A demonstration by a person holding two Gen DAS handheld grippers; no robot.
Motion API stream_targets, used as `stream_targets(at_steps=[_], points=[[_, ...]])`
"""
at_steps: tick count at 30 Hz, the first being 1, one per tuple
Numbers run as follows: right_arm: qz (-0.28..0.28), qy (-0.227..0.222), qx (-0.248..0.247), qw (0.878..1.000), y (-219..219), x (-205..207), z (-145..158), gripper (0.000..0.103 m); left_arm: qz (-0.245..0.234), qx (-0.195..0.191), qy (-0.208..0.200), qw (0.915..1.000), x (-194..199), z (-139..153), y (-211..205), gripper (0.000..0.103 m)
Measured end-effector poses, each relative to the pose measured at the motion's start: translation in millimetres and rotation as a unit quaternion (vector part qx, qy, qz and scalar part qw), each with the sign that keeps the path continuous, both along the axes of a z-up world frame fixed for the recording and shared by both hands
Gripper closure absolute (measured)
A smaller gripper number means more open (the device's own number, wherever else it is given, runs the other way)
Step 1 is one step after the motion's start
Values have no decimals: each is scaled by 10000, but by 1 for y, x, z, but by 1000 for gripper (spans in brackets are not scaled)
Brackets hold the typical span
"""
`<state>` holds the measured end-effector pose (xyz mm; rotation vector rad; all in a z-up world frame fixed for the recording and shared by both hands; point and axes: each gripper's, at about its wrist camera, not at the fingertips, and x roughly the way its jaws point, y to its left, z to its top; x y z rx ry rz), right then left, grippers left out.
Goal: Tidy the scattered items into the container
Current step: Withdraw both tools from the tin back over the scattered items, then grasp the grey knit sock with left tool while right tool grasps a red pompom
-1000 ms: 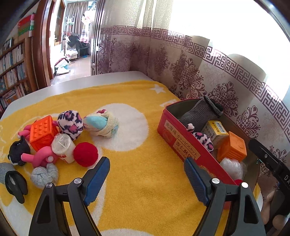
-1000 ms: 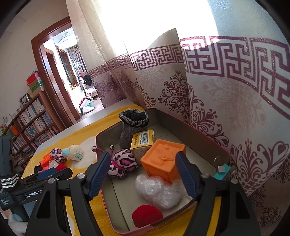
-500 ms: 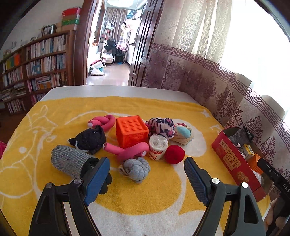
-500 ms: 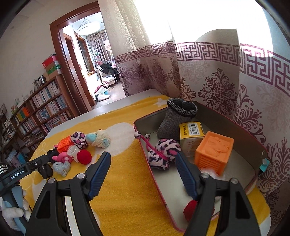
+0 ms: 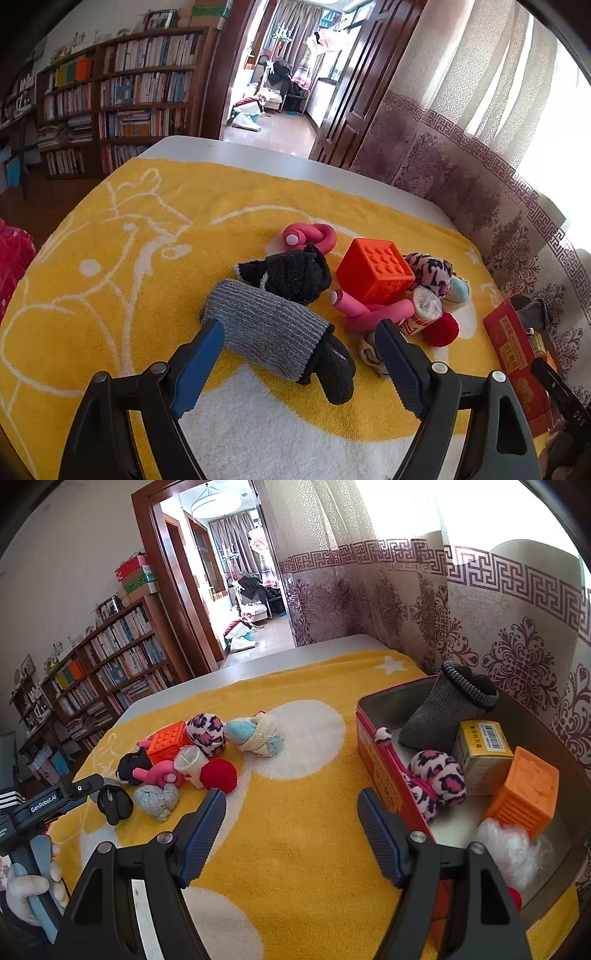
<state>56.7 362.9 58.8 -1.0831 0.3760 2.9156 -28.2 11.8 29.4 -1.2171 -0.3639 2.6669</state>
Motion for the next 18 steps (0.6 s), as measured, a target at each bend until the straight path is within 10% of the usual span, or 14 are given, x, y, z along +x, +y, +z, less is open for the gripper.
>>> stream_targets(at_steps=[18], points=[[880, -318, 283, 9952, -64, -74, -13, 26, 30, -544, 36, 9985, -17, -25, 10, 7]])
